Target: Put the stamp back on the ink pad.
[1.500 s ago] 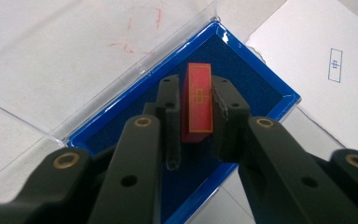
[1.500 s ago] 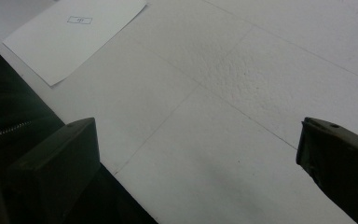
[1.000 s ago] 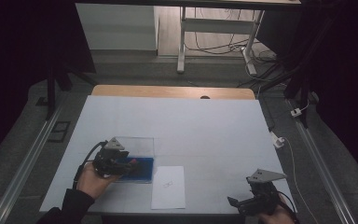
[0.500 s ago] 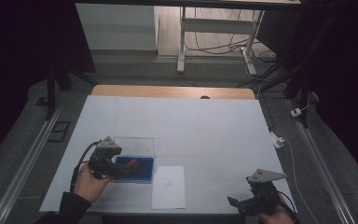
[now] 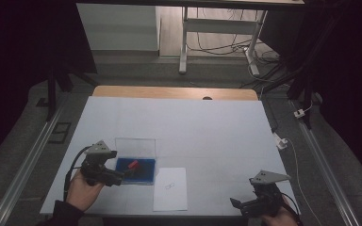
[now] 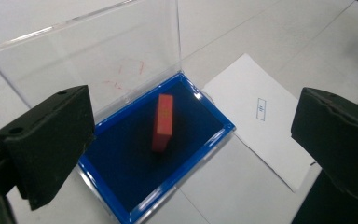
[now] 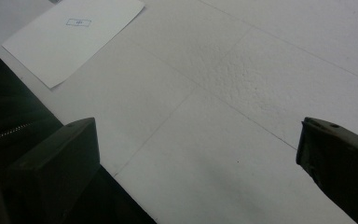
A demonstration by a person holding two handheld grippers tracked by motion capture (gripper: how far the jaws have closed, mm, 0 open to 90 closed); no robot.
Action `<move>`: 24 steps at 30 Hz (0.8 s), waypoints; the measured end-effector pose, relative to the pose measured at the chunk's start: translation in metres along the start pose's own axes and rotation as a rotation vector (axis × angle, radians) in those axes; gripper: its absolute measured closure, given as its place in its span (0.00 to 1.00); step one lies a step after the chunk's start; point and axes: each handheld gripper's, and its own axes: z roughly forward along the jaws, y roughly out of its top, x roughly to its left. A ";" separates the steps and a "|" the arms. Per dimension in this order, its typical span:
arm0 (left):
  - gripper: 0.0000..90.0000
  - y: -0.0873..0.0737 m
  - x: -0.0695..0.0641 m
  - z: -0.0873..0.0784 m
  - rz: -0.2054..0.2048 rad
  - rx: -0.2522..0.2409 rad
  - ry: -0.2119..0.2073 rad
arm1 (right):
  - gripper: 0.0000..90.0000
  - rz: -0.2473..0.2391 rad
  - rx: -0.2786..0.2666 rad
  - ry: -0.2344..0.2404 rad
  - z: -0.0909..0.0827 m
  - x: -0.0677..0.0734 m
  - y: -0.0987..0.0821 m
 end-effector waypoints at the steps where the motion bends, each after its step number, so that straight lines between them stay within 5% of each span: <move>1: 0.00 -0.002 -0.001 -0.002 -0.001 -0.002 -0.002 | 0.00 0.002 -0.002 0.000 0.000 0.000 0.000; 24: 0.00 -0.052 0.003 -0.060 -0.089 -0.066 0.032 | 0.00 0.030 -0.019 0.002 -0.001 -0.003 0.000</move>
